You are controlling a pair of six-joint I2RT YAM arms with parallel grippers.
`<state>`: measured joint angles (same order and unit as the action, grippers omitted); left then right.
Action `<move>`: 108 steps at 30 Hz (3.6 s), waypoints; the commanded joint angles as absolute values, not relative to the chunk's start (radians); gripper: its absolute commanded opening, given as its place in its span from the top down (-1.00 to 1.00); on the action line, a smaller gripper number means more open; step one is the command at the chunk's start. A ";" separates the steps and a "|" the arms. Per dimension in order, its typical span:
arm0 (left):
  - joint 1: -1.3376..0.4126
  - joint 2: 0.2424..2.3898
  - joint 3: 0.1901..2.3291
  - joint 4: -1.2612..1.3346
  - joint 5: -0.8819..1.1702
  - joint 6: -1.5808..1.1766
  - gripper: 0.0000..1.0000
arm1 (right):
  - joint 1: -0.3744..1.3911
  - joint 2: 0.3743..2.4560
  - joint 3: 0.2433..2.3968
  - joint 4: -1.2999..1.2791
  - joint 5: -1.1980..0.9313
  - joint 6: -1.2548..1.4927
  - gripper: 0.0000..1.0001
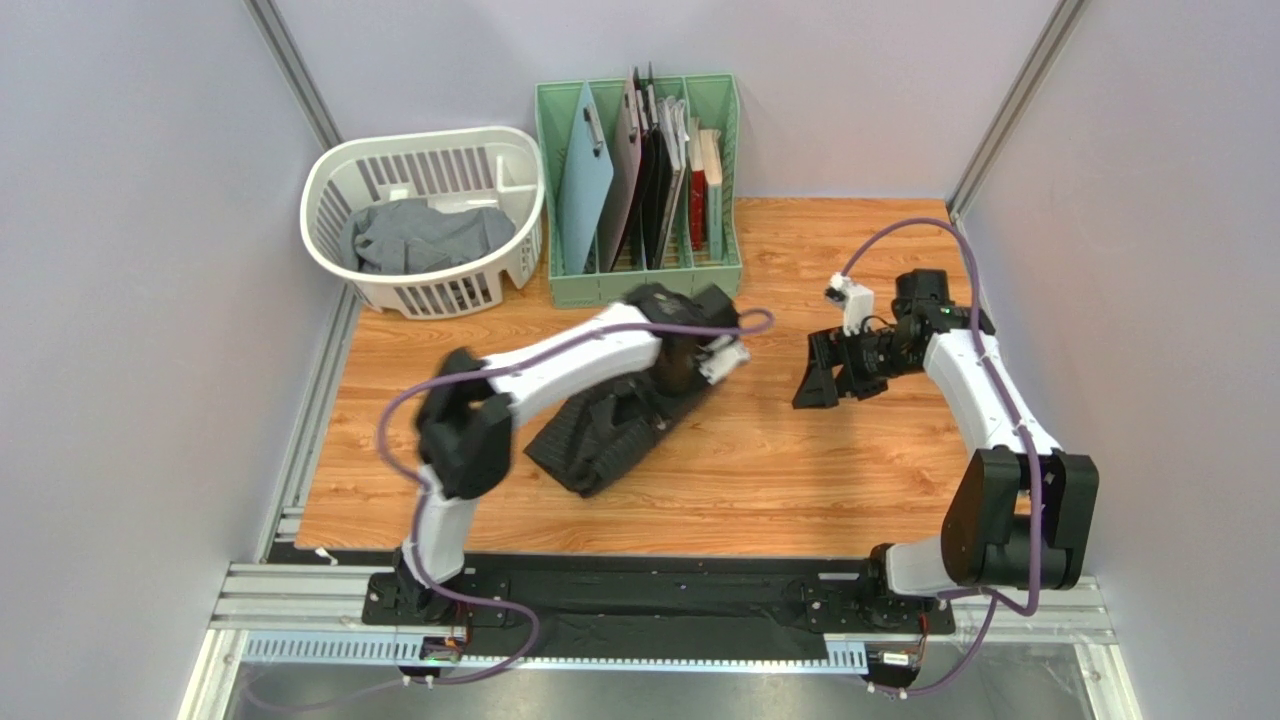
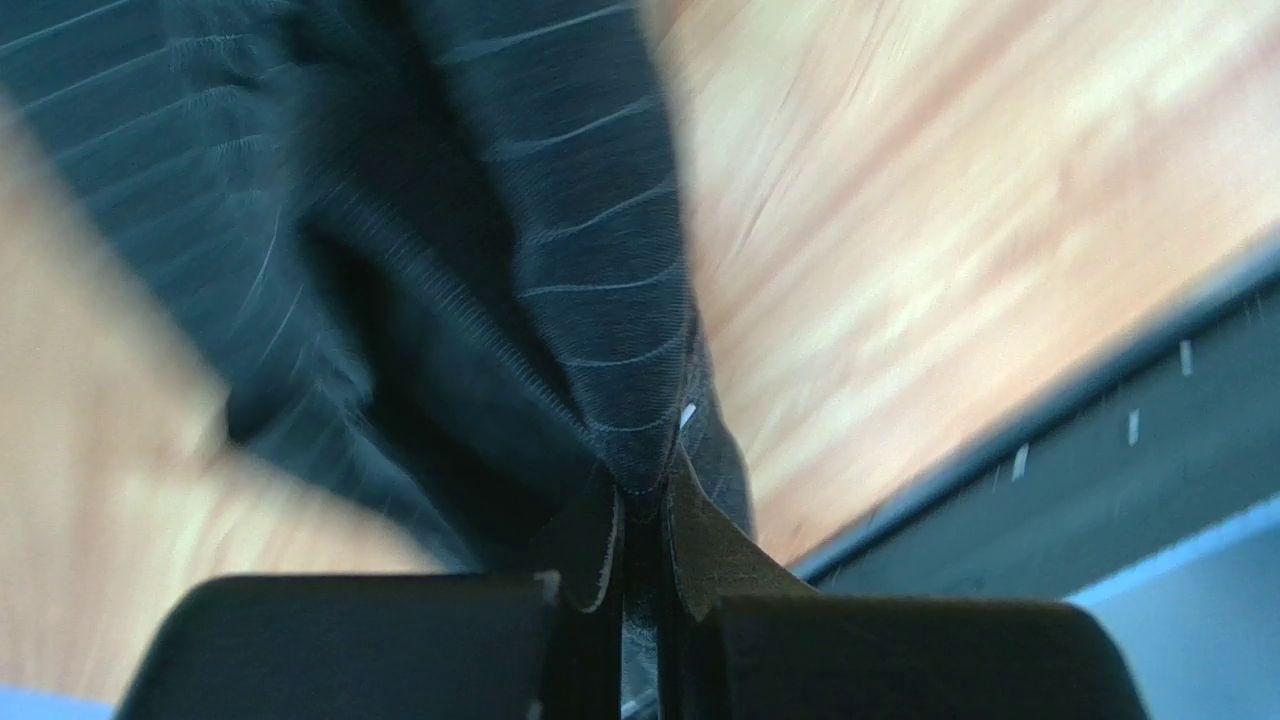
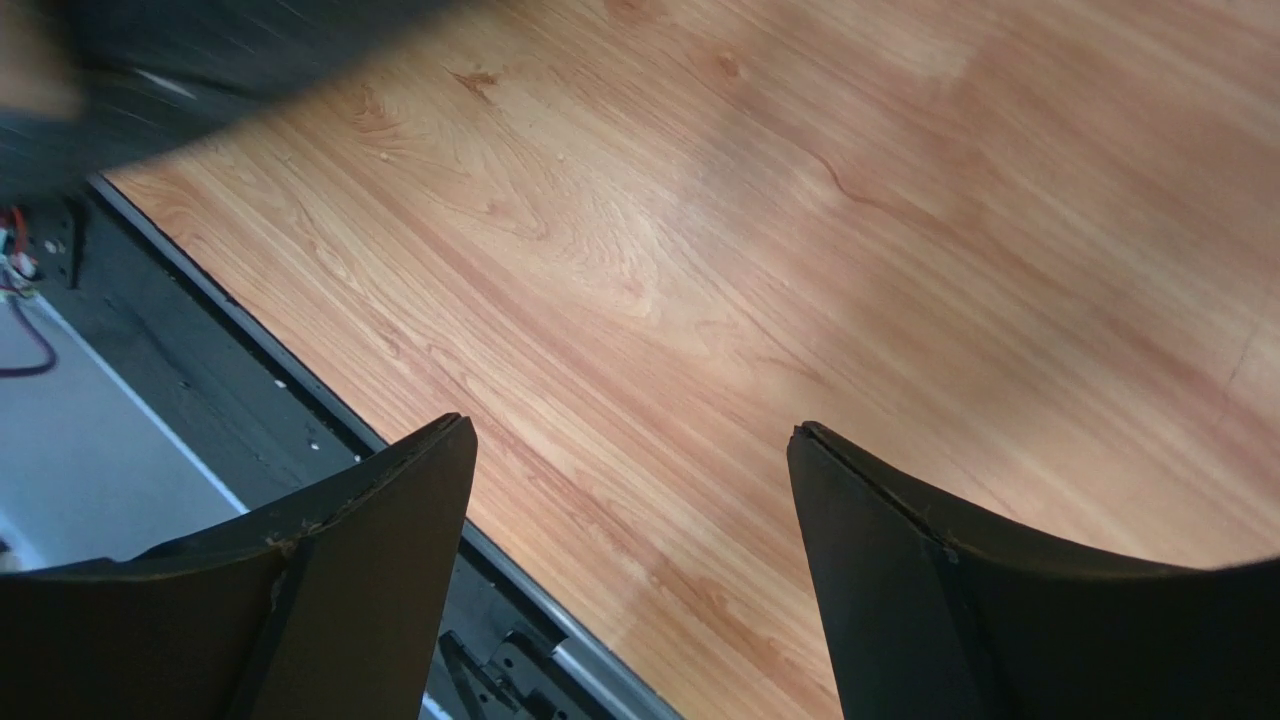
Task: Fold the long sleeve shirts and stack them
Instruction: Fold the shirt
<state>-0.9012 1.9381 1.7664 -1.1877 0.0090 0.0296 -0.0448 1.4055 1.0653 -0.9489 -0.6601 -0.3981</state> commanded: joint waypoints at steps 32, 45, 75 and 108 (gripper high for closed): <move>-0.428 1.522 1.563 -0.908 0.494 0.127 -0.94 | 0.077 1.957 1.167 -0.916 -0.811 -0.008 0.32; -0.359 1.401 1.384 -0.902 0.414 0.138 -0.94 | 0.095 2.398 1.991 -1.106 -0.309 -0.213 0.98; -0.331 1.379 1.408 -0.851 0.390 0.213 -0.98 | 0.330 2.028 1.358 -0.988 -0.358 -0.475 -0.19; -0.325 1.672 1.417 -0.773 0.569 0.230 -0.61 | 0.486 1.418 1.185 -0.796 -0.539 -1.281 -0.24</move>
